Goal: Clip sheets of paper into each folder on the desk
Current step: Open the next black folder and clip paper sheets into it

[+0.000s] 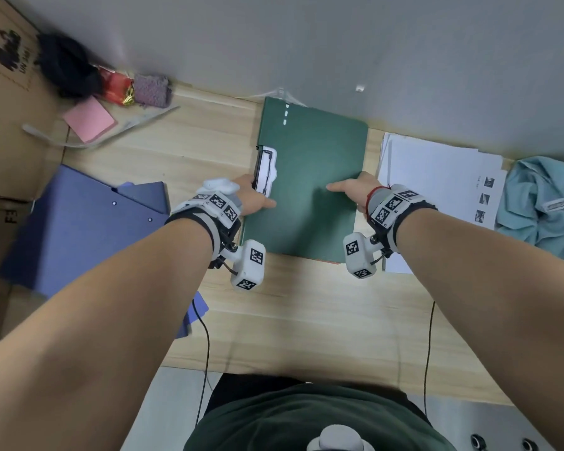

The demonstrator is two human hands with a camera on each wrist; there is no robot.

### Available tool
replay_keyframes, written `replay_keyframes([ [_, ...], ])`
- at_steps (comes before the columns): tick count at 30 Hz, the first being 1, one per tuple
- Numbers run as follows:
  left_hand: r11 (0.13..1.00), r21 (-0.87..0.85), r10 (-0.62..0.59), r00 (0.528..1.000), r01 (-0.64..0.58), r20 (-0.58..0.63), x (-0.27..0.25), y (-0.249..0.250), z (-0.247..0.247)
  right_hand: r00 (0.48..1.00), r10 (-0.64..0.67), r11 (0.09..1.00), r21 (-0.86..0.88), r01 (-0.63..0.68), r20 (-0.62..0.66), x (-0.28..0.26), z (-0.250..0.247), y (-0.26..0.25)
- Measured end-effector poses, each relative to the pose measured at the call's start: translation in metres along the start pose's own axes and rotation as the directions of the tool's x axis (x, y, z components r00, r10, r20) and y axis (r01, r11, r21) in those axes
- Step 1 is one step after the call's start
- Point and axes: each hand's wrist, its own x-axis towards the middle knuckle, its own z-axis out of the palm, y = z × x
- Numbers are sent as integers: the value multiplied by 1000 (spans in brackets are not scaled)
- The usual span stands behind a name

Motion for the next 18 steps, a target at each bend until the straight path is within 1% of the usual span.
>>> replay_keyframes([
  [1, 1000, -22, -15, 1000, 15, -1, 1, -2, -2, 1000, -6, 1000, 9, 6, 7, 4, 1, 1],
  [3, 997, -38, -63, 998, 63, -19, -3, -9, -6, 1000, -12, 1000, -4, 12, -10, -19, 3, -13],
  [5, 992, -38, -121, 991, 118, -62, -8, -19, -13, 997, -28, 998, -58, 24, -71, -38, 4, -27],
  [7, 984, -96, -164, 979, 153, -123, -16, -33, -24, 987, -110, 986, -140, 93, -120, -53, 7, -40],
  [9, 975, -114, -210, 961, 192, -182, -20, -50, -37, 971, -213, 969, -149, 195, -113, -69, 15, -56],
  [12, 971, -134, -229, 938, 200, -260, -32, -75, -54, 940, -340, 932, -140, 334, -17, -88, 41, -80],
  [14, 964, -143, -258, 916, 223, -309, -44, -95, -62, 914, -394, 909, -105, 403, 94, -101, 69, -92],
  [15, 958, -114, -286, 906, 263, -313, -51, -101, -65, 903, -406, 902, -97, 420, 138, -106, 80, -96],
  [17, 916, -28, -387, 862, 401, -327, -72, -125, -72, 877, -415, 881, -132, 454, 244, -117, 114, -101],
  [18, 894, -2, -423, 841, 448, -337, -80, -139, -74, 863, -411, 869, -161, 469, 293, -121, 132, -103],
])
